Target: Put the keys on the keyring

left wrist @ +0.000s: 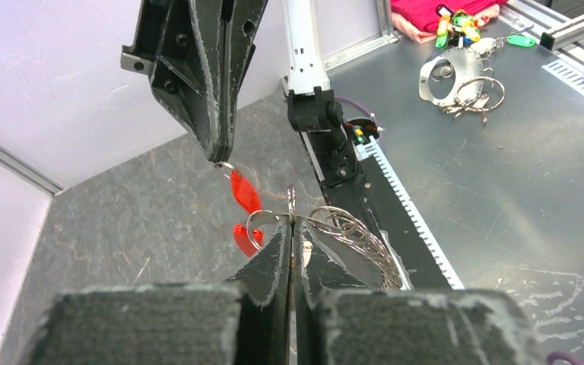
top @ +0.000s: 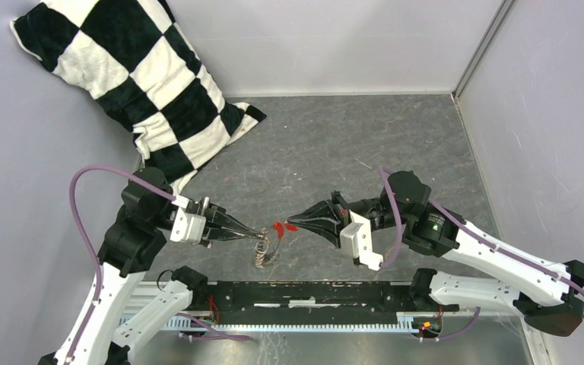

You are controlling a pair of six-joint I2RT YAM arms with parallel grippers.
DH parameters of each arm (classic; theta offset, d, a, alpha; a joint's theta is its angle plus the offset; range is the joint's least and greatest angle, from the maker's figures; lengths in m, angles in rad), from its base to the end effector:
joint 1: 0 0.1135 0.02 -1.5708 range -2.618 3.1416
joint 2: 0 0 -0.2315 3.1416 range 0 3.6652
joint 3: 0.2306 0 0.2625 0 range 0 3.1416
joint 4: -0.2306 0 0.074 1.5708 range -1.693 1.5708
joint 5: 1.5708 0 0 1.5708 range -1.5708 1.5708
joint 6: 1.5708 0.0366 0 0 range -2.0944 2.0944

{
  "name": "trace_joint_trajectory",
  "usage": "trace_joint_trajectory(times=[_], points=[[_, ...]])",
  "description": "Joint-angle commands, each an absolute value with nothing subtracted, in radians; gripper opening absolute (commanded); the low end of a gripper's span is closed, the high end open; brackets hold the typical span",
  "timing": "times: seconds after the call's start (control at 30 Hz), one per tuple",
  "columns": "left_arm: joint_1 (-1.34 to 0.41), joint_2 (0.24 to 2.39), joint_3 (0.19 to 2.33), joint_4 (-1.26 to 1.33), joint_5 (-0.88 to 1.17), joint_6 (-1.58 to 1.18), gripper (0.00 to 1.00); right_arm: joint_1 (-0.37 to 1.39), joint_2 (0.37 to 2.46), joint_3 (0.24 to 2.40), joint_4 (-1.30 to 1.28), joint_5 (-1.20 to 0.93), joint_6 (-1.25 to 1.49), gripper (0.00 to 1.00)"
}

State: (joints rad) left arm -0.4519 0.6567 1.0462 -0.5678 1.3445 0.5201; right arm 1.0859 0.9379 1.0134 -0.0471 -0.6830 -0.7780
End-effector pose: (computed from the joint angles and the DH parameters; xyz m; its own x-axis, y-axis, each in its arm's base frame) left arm 0.1024 -0.0894 0.3928 0.3390 -0.0406 -0.9399 0.9130 -0.2268 0.3391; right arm 0.0894 0.2193 0.3822 0.6975 0.1559 -0.6995 -0.6890 -0.1224 -0.7143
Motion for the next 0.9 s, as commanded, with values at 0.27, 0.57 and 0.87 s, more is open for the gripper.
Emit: trace_joint_trajectory(times=[0.27,0.57,0.87], points=[[-0.455,0.725,1.141,-0.535,1.456,0.422,0.02,1.122,0.923,1.047,0.049,-0.792,-0.821,0.01],[-0.455,0.745,1.119,-0.532,1.464,0.436,0.02,1.159,0.919,1.01,0.15,-0.753,-0.802,0.0],[-0.455,0.74,1.114,-0.533,1.465,0.436,0.02,1.219,0.946,0.992,0.172,-0.664,-0.851,0.0]])
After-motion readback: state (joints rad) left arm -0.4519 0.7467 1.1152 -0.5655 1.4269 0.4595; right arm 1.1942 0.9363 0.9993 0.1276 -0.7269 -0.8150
